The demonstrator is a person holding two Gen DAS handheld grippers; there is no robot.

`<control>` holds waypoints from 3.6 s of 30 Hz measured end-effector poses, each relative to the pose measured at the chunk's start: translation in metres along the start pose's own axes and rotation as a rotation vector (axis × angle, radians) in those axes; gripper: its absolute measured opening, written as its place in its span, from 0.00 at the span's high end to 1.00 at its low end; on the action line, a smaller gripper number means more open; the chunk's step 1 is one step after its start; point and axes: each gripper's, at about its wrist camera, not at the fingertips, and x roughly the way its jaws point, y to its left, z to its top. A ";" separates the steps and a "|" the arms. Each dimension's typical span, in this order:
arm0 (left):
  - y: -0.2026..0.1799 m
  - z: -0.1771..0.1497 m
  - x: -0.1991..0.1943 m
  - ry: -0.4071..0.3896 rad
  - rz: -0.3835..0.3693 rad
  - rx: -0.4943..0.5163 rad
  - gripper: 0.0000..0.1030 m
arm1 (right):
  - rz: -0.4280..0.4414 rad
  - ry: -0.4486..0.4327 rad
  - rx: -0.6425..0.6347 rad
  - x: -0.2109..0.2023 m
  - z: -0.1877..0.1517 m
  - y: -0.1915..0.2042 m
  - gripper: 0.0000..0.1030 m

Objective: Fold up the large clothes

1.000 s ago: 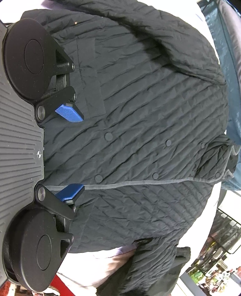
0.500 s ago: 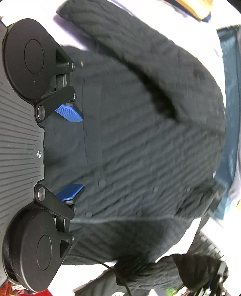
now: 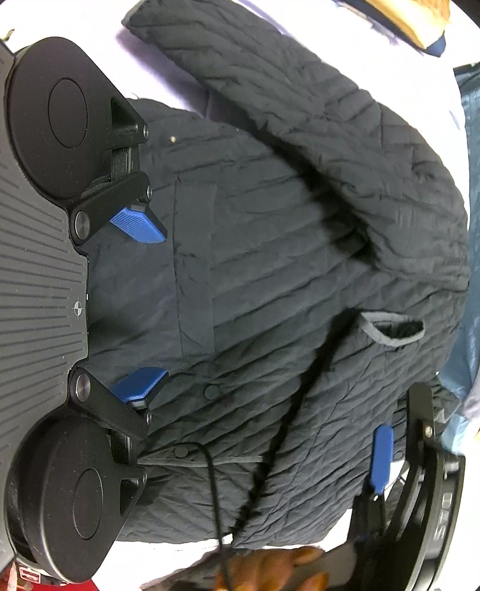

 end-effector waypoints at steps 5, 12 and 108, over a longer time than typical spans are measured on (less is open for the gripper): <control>-0.006 0.011 0.008 -0.008 -0.004 0.015 0.00 | 0.026 -0.023 0.033 -0.019 -0.016 -0.001 0.22; -0.024 0.039 0.015 -0.051 -0.010 0.055 0.00 | 0.069 -0.102 0.166 -0.075 -0.025 -0.026 0.14; -0.026 0.176 -0.142 -0.836 -0.250 0.085 0.33 | -0.237 -0.035 0.044 -0.095 -0.105 -0.023 0.10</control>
